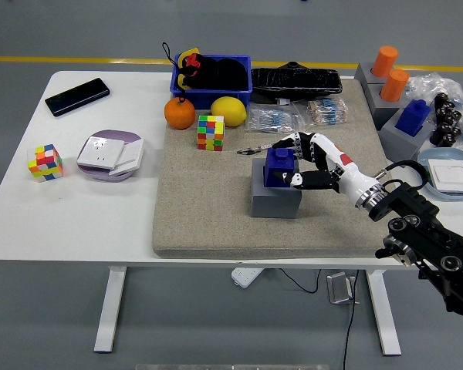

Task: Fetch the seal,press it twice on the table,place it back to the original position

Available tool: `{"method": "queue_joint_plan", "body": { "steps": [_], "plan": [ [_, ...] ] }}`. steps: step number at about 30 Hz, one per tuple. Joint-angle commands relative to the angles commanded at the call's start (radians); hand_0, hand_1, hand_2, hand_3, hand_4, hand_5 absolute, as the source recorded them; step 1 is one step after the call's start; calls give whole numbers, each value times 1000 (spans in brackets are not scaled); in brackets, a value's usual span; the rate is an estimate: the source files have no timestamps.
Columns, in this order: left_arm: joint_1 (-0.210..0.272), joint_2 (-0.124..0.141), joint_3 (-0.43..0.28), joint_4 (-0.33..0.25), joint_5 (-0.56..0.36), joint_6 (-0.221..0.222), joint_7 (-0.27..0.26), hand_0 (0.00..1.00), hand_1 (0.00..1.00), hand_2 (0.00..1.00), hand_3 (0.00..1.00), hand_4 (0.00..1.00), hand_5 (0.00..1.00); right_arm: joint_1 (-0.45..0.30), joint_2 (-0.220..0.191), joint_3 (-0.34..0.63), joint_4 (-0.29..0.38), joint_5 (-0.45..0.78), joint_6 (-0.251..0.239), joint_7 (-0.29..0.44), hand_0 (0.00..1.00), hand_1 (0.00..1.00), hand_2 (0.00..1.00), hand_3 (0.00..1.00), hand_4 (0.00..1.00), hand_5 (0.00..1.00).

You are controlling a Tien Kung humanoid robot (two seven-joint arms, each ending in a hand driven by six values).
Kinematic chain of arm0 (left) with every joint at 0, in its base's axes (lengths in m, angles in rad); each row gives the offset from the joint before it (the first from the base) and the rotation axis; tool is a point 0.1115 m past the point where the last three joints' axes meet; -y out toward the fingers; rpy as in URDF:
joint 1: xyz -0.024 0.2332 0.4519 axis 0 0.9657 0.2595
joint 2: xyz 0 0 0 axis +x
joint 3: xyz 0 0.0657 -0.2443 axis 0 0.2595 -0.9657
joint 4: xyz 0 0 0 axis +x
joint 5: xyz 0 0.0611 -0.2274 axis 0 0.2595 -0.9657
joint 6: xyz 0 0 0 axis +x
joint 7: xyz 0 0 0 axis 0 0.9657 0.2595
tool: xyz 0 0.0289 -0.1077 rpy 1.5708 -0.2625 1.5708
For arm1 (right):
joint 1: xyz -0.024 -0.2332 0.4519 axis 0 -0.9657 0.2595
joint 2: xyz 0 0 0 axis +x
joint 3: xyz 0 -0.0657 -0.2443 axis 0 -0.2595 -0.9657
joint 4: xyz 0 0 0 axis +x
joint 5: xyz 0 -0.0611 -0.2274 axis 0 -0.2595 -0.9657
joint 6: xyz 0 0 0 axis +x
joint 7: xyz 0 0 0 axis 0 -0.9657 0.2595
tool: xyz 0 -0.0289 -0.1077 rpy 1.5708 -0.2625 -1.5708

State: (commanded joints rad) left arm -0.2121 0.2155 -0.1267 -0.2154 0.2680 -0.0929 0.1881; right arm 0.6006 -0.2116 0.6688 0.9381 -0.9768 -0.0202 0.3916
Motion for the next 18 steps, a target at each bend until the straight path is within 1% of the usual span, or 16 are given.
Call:
{"method": "queue_joint_plan", "body": {
  "steps": [3, 4, 13, 18],
  "plan": [
    [0, 0, -1, 0, 0, -1, -1, 720, 691, 678, 747, 674, 265, 3, 0, -11, 1, 6, -3, 5, 585, 441, 443, 481, 687, 2],
    [0, 0, -1, 0, 0, -1, -1, 720, 691, 679, 747, 675, 264, 3, 0, -12, 2, 7, -4, 5, 556, 406, 414, 430, 668, 2],
    [0, -1, 2, 0, -4, -4, -1, 721, 691, 678, 748, 676, 264, 7, -2, -16, 15, 15, -11, 14, 557, 412, 413, 432, 656, 2],
    [-2, 0, 4, 1, -6, -4, -2, 721, 691, 679, 750, 677, 263, 11, -12, 0, 51, 5, -11, 9, 555, 410, 413, 430, 657, 2]
  ]
}}
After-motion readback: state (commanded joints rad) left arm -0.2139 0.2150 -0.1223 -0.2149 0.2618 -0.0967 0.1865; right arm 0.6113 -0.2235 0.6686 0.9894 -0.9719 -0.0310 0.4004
